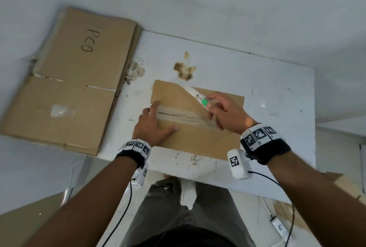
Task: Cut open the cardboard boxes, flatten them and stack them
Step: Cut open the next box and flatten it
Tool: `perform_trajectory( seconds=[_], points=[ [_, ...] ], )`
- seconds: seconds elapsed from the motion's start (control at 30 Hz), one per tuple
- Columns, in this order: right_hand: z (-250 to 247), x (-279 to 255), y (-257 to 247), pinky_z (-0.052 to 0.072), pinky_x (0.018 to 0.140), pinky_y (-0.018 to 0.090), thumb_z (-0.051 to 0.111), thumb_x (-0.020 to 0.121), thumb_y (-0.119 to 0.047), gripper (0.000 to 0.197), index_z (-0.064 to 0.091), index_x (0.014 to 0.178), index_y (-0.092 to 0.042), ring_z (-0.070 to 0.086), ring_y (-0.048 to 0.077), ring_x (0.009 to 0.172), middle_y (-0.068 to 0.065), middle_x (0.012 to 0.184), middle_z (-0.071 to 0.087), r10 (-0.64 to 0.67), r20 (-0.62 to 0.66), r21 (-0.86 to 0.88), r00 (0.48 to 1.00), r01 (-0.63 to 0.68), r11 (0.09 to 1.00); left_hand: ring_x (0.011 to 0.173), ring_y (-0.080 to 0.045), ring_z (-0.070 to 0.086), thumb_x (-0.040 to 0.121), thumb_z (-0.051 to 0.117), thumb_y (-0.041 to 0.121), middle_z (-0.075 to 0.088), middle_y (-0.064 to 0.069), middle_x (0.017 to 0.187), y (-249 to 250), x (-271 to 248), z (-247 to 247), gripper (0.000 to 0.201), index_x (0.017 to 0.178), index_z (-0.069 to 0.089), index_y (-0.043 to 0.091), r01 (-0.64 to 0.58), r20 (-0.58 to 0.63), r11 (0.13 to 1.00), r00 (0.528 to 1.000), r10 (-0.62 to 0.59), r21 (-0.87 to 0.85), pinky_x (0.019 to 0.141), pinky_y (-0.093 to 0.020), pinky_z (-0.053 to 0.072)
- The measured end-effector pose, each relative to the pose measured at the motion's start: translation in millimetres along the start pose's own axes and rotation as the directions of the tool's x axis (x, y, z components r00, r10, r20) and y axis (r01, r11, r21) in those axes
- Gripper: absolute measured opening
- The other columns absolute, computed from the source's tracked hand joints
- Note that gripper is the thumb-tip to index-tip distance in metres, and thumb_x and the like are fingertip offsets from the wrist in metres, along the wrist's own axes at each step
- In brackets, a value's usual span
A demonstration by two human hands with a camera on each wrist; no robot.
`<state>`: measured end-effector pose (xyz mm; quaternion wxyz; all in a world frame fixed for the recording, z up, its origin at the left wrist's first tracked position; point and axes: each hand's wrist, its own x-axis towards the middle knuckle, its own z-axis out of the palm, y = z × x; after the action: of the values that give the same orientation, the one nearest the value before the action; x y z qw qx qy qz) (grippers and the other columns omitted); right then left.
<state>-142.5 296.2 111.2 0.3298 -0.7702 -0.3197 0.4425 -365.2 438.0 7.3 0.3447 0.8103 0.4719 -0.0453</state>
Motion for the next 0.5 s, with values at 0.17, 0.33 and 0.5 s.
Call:
perform_trajectory(
  seconds=[0.17,0.33,0.5],
  points=[
    [7.7,3.8,-6.8,0.054,0.062,0.037,0.052,0.099,-0.033,0.022,0.068,0.110,-0.025,0.064,0.018,0.070,-0.001,0.086,0.071,-0.192,0.149,-0.586,0.970,0.243,0.773,0.127,-0.031,0.052,0.070,0.076,0.075,0.049,-0.006,0.145,-25.7,10.8,1.7,0.101,0.152,0.019,0.056,-0.053,0.050,0.973,0.997,0.066,-0.223,0.107,-0.055,0.046],
    [34.3,15.6,-41.0,0.041,0.062,0.033,0.044,0.097,-0.029,0.027,0.068,0.108,-0.023,0.056,0.024,0.073,0.000,0.082,0.061,-0.220,0.221,-0.749,0.950,0.309,0.586,0.124,-0.027,0.053,0.063,0.088,0.066,0.052,0.000,0.134,-27.2,12.3,4.1,0.105,0.145,0.023,0.069,-0.010,0.042,0.936,0.999,0.026,-0.353,0.106,-0.055,0.047],
    [54.4,28.9,-53.7,0.050,0.077,0.039,0.047,0.101,-0.029,0.024,0.068,0.114,-0.024,0.065,0.029,0.093,0.004,0.101,0.069,-0.185,0.272,-0.796,0.944,0.329,0.508,0.126,-0.025,0.050,0.058,0.089,0.068,0.050,0.001,0.137,-29.3,14.0,4.0,0.108,0.144,0.024,0.071,0.003,0.055,0.924,0.998,0.020,-0.383,0.107,-0.054,0.046]
  ],
)
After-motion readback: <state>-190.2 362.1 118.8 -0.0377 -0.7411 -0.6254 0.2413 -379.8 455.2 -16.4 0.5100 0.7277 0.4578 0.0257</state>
